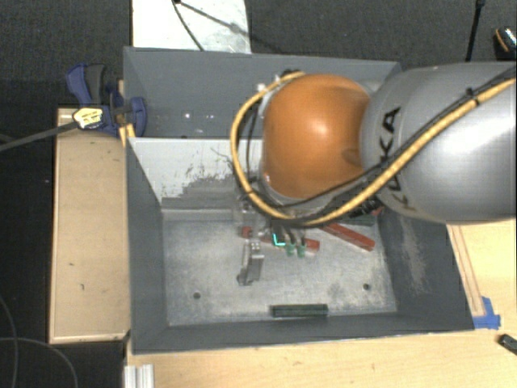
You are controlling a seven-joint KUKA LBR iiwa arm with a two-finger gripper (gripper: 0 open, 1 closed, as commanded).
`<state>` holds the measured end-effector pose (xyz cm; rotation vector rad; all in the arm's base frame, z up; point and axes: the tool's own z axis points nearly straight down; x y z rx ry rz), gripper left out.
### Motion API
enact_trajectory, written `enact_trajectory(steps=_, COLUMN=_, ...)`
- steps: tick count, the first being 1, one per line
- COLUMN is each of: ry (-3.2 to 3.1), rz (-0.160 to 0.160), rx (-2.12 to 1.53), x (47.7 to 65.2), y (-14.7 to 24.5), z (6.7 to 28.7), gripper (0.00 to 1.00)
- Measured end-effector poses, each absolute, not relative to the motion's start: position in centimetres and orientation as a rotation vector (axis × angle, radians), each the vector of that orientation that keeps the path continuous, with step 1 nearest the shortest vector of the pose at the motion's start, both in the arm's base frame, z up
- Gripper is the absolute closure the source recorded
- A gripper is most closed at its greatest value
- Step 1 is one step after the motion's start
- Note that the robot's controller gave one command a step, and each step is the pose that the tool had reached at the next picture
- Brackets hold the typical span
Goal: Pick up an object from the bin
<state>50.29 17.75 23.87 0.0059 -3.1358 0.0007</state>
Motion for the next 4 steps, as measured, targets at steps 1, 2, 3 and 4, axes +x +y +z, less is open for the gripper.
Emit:
enact_trajectory(steps=1, ry=-3.12, rz=0.002, rx=-0.342, x=55.4, y=11.5, z=6.7, gripper=0.0)
enact_trajectory(steps=2, ry=-3.088, rz=0.0, rx=-0.612, x=57.0, y=5.3, z=10.1, gripper=0.0)
enact_trajectory(steps=3, ry=-3.044, rz=-0.004, rx=-0.785, x=56.2, y=9.6, z=10.0, gripper=0.0)
enact_trajectory(steps=4, ry=-2.94, rz=0.001, rx=-1.104, x=57.2, y=8.8, z=6.9, gripper=0.0)
